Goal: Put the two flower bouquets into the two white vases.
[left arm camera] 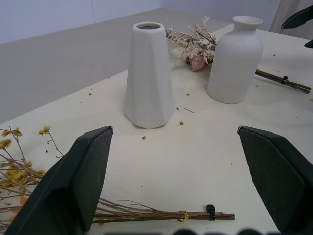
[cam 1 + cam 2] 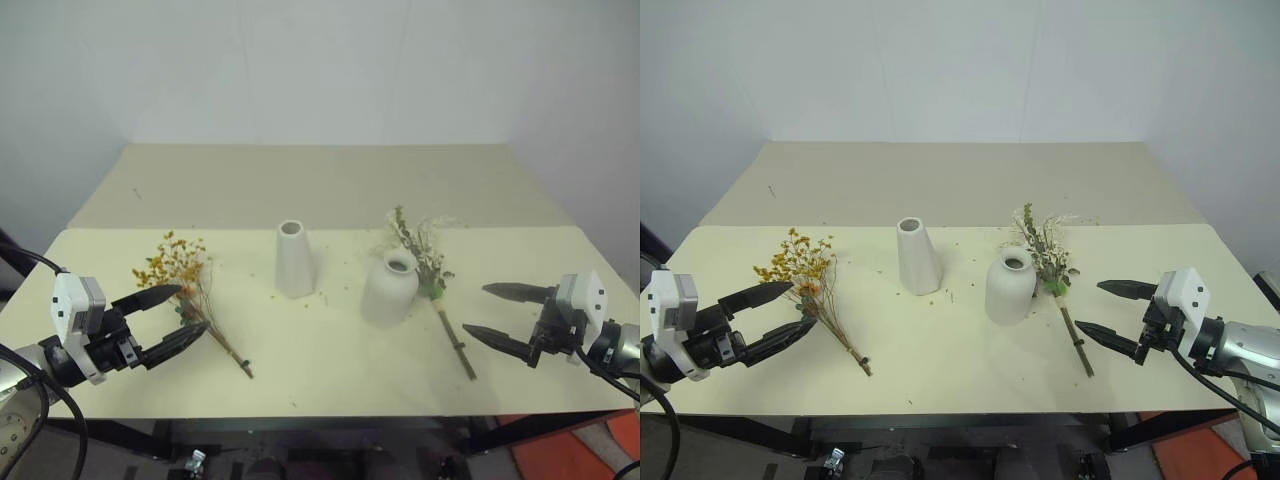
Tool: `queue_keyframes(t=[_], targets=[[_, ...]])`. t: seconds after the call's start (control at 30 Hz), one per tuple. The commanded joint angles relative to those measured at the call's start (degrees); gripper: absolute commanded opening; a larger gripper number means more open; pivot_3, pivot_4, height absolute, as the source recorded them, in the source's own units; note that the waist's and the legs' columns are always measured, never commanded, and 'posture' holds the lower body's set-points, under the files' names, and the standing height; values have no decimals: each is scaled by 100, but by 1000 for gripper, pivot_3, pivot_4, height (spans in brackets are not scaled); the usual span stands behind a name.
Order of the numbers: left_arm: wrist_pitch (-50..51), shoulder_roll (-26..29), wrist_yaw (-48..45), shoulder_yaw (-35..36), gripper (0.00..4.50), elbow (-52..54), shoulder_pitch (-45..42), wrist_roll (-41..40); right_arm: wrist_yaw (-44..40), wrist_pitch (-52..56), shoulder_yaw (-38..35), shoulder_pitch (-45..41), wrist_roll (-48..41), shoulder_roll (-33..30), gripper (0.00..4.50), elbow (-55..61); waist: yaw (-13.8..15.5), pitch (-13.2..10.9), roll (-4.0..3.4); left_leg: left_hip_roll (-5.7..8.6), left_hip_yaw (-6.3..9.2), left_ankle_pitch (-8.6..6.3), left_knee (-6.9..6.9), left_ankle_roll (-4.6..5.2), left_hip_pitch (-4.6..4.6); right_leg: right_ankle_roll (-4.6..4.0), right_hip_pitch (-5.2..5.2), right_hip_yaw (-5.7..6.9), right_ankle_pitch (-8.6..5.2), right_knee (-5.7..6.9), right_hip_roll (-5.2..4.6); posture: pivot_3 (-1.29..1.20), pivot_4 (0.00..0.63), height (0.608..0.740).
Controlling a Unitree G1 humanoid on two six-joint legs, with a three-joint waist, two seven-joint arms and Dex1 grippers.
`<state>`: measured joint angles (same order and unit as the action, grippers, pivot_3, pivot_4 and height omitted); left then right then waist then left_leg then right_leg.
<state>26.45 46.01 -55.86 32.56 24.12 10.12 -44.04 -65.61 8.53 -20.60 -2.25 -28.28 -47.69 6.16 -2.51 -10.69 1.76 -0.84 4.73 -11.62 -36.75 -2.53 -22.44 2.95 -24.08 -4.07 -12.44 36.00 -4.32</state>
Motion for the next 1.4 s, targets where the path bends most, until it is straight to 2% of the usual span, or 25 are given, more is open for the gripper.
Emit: queue_keyframes(t=[0.03,0.33,0.53,0.63,0.7,0.77,0.87,0.93,1.07,1.23,1.33,1.4], targets=[[-79,9,-25,36,4472,98,-6,-11,12,-144,-114,-39,-35,-41,4500,89,0,0,0,0,0,0,0,0,0,0,0,0,0,0,0,0,150,740],[-20,2,27,-28,4472,117,-23,2,-21,-169,-112,-41,-30,-71,4500,74,1,0,0,0,0,0,0,0,0,0,0,0,0,0,0,0,150,740],[1261,433,1269,-420,4472,711,-338,53,4,-167,-72,-93,-3,-57,4500,53,4,0,1,0,0,0,0,0,1,3,2,0,2,2,0,0,150,740],[2301,818,2336,-934,4472,1238,-984,274,66,-159,23,-130,0,37,4500,92,31,-2,4,1,0,0,-1,0,2,23,2,0,13,4,-1,0,150,740],[3113,845,2892,-1046,4472,1341,-1572,-66,99,-169,84,-148,11,88,4500,111,16,-2,5,1,0,0,-1,0,2,31,4,0,18,4,0,0,150,740],[4260,677,3477,-998,4472,1159,-2404,-672,112,-190,117,-178,13,119,4500,95,8,-3,5,1,0,0,-1,0,2,36,2,0,20,5,1,0,150,740],[6136,596,3891,-1162,4472,696,-3802,-863,141,-230,174,-256,44,168,4500,49,3,-5,9,2,1,0,-1,0,2,40,2,1,22,10,2,0,150,740],[6578,458,4349,-1237,4472,195,-4387,-1075,157,-238,199,-292,52,194,4500,40,-26,-4,8,4,2,0,-4,0,6,43,6,0,24,8,3,0,150,740],[6605,586,5765,-1832,4472,-1152,-5191,-2178,176,-240,251,-343,68,227,4500,47,-43,-5,9,2,3,0,-1,1,9,43,3,-1,23,12,4,0,150,740],[6605,964,7602,-2638,4472,-2471,-5870,-4216,191,-241,319,-452,80,223,4500,-4,-28,-7,14,4,3,0,-2,0,7,44,1,-2,23,12,1,0,150,740],[6264,1764,8429,-3550,4472,-2715,-6007,-6056,188,-258,360,-501,94,231,4500,-49,-32,-9,16,4,4,0,-1,0,-1,44,-8,-3,23,16,0,0,150,740],[5927,2281,8649,-4117,4472,-2575,-5912,-6801,190,-278,405,-552,119,249,4500,-104,-36,-10,16,4,3,-3,0,-4,1,44,-10,-8,23,14,-1,0,150,740]])
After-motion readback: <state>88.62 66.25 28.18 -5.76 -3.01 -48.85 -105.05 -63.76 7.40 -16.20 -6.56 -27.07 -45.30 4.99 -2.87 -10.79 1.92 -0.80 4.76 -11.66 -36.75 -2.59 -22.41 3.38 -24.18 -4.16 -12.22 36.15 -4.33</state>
